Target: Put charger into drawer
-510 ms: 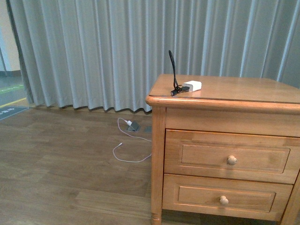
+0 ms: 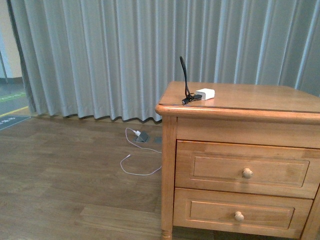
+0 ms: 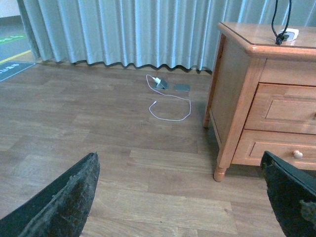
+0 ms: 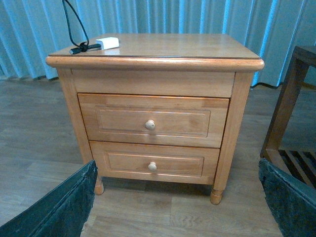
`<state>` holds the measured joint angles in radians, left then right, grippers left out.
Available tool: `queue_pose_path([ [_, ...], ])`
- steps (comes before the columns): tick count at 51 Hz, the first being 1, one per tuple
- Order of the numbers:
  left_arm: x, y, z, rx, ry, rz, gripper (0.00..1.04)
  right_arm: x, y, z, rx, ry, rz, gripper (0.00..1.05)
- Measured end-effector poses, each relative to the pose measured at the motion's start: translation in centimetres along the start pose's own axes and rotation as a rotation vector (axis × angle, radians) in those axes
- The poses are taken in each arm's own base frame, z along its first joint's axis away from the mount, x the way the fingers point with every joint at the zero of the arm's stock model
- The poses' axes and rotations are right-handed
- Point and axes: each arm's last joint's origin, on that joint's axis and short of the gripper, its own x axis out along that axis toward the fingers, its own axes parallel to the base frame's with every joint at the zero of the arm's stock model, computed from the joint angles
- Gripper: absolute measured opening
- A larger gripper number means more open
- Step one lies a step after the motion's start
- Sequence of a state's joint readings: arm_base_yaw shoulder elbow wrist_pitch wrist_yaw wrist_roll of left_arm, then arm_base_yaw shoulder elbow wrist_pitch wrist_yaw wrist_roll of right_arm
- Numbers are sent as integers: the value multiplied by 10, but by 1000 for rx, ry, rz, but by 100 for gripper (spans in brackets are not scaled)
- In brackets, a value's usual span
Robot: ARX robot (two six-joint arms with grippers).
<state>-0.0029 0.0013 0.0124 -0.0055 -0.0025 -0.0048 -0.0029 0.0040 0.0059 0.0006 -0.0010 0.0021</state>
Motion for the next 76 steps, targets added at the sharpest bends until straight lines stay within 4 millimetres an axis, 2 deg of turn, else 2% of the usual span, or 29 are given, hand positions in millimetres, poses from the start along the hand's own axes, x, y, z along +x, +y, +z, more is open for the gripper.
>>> queue_pose_path([
  [15, 0, 0, 0, 0, 0, 0, 99, 0, 0, 0, 0, 0, 0, 97],
  [20, 0, 0, 0, 0, 0, 0, 99, 2, 1, -5, -112, 83, -140, 97],
  [25, 0, 0, 0, 0, 0, 0, 99, 6, 2, -7, -152, 143, -143, 97],
  [31, 0, 0, 0, 0, 0, 0, 99, 21, 6, 5, -144, 164, -104, 97],
  [37, 0, 0, 0, 0, 0, 0, 99, 47, 11, 16, -132, 178, -75, 97],
  [45, 0, 0, 0, 0, 0, 0, 99, 98, 18, 18, -122, 212, -68, 97],
  [50, 0, 0, 0, 0, 0, 0, 99, 135, 25, 12, -117, 246, -57, 97],
  [60, 0, 0, 0, 0, 0, 0, 99, 193, 40, -9, -120, 313, -39, 97],
  [76, 0, 0, 0, 0, 0, 0, 99, 260, 67, -45, -120, 331, -6, 97],
])
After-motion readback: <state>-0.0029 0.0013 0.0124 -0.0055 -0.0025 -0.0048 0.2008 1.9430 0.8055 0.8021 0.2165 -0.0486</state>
